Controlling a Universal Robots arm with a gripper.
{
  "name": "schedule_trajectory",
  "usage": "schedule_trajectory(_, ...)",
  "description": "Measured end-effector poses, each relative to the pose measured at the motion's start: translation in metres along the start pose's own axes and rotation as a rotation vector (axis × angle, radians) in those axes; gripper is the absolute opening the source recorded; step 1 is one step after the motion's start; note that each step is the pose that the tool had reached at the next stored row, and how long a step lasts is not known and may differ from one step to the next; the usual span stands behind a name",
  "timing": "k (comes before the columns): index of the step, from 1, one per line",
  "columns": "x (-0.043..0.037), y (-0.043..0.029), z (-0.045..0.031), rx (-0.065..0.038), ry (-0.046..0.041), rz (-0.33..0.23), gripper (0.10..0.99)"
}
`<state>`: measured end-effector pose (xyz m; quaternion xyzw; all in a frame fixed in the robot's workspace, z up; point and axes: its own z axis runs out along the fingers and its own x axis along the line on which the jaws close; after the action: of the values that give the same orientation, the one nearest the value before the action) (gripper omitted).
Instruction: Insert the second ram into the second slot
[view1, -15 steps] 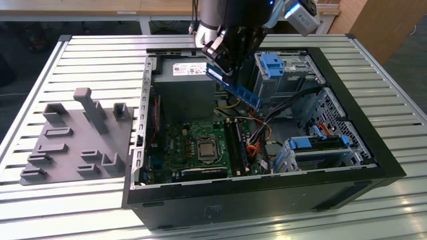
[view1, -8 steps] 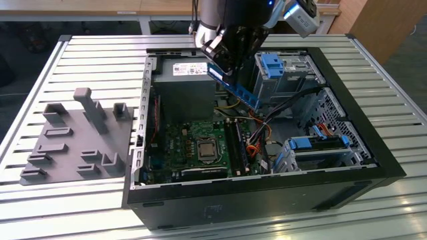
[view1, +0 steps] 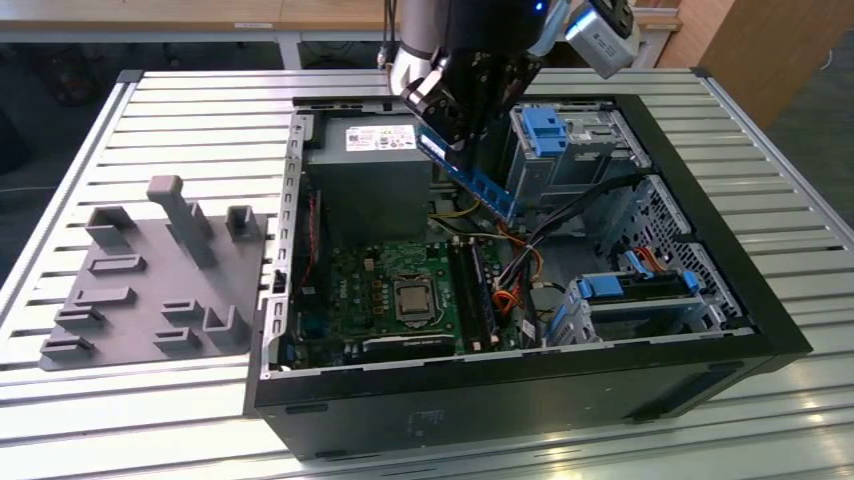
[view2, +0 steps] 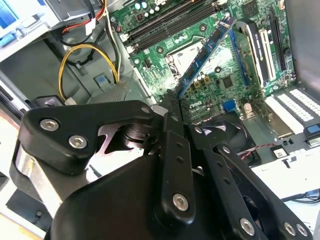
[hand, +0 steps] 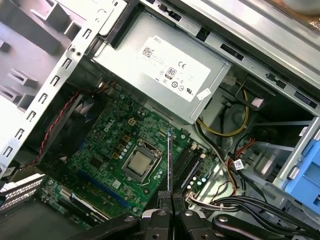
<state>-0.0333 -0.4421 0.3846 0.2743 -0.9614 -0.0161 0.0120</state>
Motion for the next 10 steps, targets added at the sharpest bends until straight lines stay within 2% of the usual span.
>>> schedule_trajectory(10, 0.0, 0.0, 0.0, -0.001, -0.0021, 0.056, 0.125)
